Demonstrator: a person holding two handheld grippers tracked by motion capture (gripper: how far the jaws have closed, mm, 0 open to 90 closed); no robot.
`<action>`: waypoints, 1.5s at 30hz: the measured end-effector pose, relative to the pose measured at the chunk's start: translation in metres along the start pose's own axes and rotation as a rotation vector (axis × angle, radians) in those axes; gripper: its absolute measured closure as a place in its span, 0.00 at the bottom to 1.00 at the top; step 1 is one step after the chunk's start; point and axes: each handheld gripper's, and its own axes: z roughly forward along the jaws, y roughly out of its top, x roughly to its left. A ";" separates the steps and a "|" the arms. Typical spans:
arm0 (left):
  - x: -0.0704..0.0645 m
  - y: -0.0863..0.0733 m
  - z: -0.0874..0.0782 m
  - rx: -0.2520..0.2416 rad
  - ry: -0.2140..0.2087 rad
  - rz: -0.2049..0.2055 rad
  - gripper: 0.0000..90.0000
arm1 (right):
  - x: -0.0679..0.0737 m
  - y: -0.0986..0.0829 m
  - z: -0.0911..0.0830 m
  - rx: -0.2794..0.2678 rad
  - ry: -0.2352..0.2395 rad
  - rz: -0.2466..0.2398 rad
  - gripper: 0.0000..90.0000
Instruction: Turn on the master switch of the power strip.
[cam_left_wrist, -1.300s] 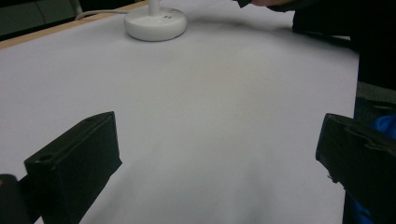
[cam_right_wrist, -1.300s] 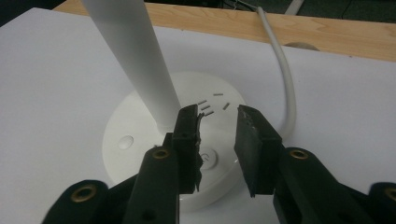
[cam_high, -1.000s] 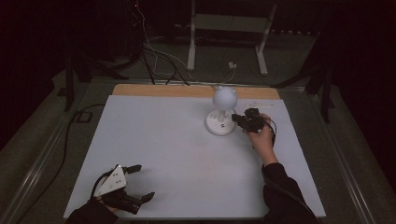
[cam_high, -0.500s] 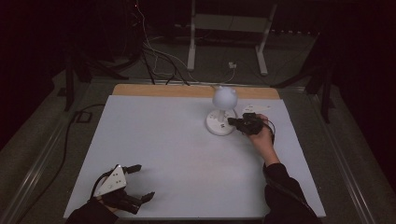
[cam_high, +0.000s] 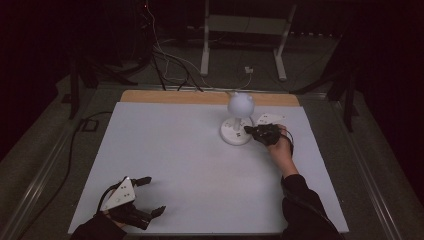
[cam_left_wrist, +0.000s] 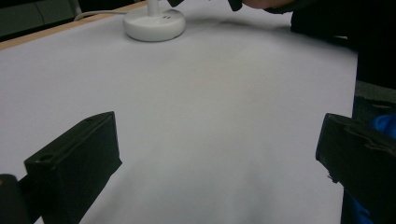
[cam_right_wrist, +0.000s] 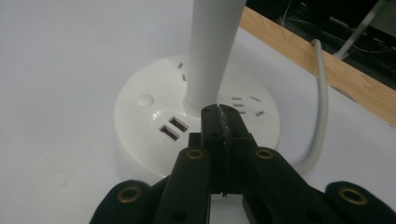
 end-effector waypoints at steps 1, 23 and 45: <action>0.000 0.000 0.000 0.001 0.000 0.000 0.00 | 0.000 -0.001 0.000 0.001 -0.005 0.000 1.00; 0.000 0.000 0.001 0.006 -0.001 0.000 0.00 | -0.002 -0.003 0.005 0.032 -0.030 0.112 1.00; -0.001 0.000 0.001 0.009 -0.003 0.006 0.00 | 0.014 0.009 0.010 0.145 -0.145 0.048 1.00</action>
